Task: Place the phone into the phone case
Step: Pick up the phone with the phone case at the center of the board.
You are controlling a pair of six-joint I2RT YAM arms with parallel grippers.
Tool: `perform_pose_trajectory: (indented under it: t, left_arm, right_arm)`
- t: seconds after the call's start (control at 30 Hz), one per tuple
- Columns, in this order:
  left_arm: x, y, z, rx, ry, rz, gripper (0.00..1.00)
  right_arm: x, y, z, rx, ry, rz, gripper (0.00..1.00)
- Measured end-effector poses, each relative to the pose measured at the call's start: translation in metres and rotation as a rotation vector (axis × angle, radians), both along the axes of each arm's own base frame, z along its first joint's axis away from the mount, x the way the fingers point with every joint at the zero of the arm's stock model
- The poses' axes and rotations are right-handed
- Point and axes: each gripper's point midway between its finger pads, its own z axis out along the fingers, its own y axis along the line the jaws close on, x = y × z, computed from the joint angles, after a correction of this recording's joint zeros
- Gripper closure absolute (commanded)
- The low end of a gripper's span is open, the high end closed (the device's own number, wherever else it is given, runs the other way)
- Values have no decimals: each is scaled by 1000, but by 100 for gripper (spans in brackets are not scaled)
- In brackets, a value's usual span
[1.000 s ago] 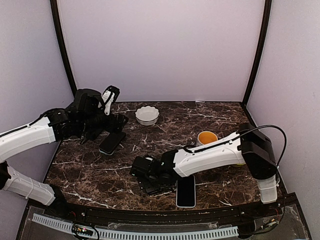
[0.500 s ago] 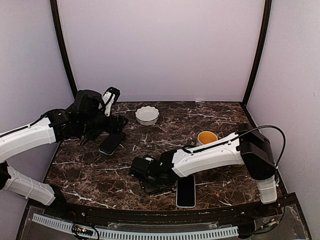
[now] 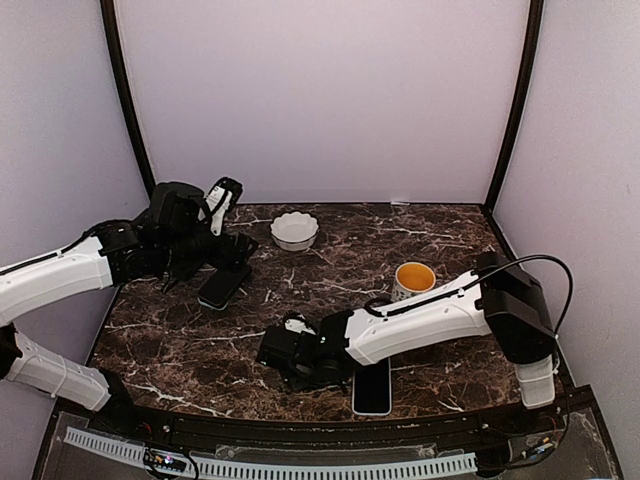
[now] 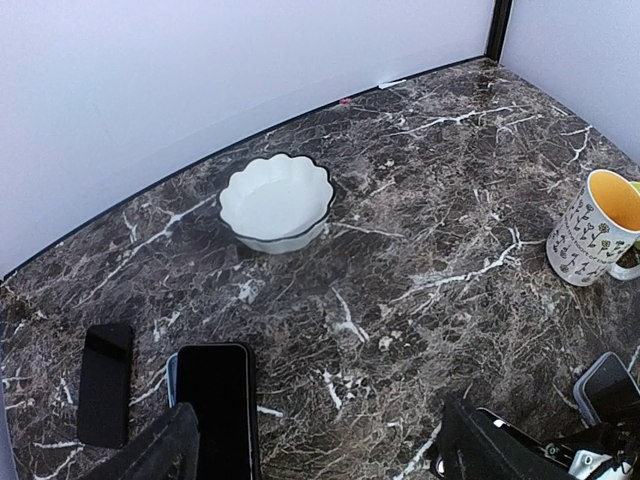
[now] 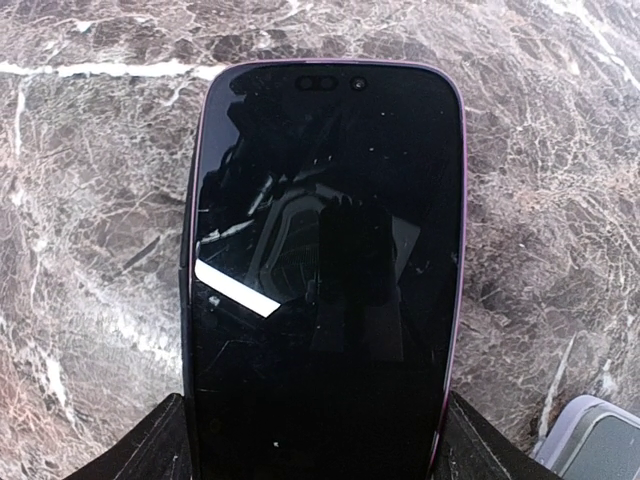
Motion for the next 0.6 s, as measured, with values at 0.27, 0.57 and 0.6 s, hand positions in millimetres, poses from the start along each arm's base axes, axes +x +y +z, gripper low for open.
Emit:
perform_pose_trajectory:
  t: [0.27, 0.57, 0.6]
  left_arm:
    - [-1, -7, -2, -15, 7, -30, 15]
    - [-14, -29, -7, -85, 56, -152, 2]
    - [-17, -34, -6, -106, 63, -178, 2]
  right_arm:
    - [-1, -8, 2, 11, -37, 4, 100]
    - [12, -19, 37, 100, -157, -25, 100]
    - [15, -19, 46, 120, -183, -29, 100]
